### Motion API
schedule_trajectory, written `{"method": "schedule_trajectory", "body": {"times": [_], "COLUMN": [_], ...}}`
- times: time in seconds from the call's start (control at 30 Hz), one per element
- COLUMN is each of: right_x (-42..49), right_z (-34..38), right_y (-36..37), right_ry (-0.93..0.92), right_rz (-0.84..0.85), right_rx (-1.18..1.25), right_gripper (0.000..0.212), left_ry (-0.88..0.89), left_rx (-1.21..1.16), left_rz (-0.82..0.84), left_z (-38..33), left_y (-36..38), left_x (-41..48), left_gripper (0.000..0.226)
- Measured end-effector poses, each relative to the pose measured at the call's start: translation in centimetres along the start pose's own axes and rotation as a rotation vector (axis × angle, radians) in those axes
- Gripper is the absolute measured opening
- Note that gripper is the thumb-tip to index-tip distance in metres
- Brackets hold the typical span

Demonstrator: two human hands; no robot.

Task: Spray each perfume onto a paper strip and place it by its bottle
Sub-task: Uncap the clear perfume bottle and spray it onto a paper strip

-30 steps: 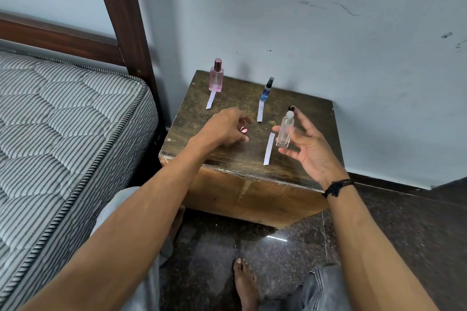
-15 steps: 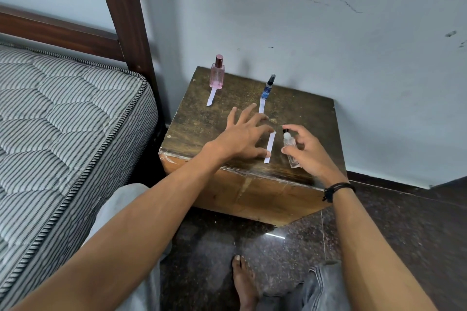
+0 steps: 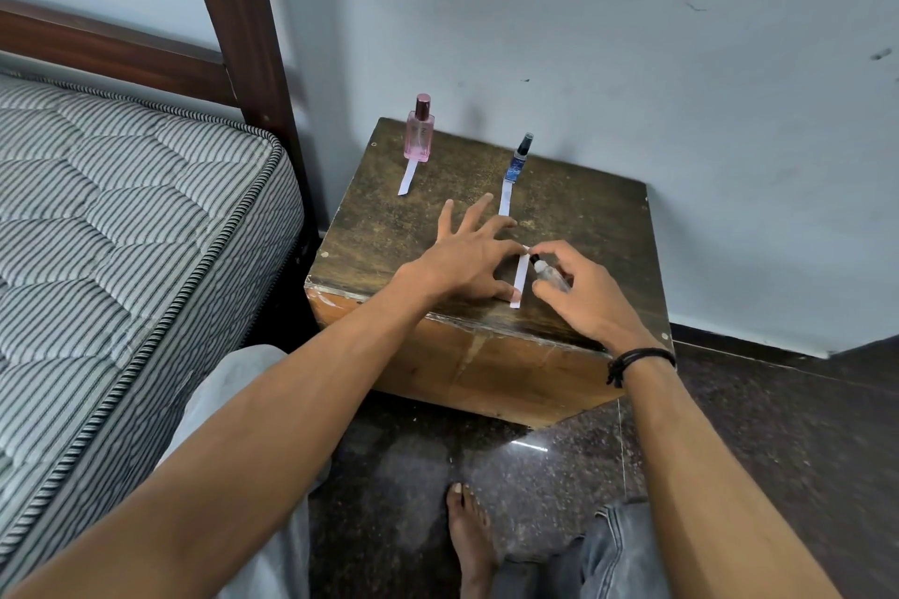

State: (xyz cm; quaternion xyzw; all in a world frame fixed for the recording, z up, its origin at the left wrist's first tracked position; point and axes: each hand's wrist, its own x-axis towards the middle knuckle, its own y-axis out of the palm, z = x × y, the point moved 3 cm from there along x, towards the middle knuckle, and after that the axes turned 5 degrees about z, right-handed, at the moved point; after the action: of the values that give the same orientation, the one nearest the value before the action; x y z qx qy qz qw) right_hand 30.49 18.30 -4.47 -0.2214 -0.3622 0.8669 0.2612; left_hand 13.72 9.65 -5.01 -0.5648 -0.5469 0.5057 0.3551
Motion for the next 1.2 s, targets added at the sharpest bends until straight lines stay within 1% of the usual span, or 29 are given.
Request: {"method": "schedule_trajectory", "body": {"times": [0.2, 0.47, 0.7, 1.03, 1.2], "right_x": [0.4, 0.6, 0.7, 0.7, 0.8], "right_z": [0.5, 0.8, 0.9, 1.3, 1.3], "right_y": [0.2, 0.5, 0.5, 0.4, 0.4], "right_ry": [-0.016, -0.040, -0.024, -0.016, -0.005], "right_rz": [0.006, -0.001, 0.003, 0.004, 0.001], "right_rx": [-0.140, -0.216, -0.220, -0.208, -0.195], "right_gripper": [0.036, 0.039, 0.040, 0.031, 0.032], "left_ry": [-0.018, -0.019, -0.027, -0.017, -0.011], "left_rx": [-0.022, -0.067, -0.090, -0.066, -0.054], "left_rz": [0.019, 0.031, 0.041, 0.084, 0.101], "left_z": [0.1, 0.2, 0.3, 0.3, 0.4], "left_y": [0.2, 0.2, 0.4, 0.3, 0.4], "left_x": [0.2, 0.5, 0.5, 0.6, 0.6], "left_gripper": [0.073, 0.074, 0.076, 0.084, 0.089]}}
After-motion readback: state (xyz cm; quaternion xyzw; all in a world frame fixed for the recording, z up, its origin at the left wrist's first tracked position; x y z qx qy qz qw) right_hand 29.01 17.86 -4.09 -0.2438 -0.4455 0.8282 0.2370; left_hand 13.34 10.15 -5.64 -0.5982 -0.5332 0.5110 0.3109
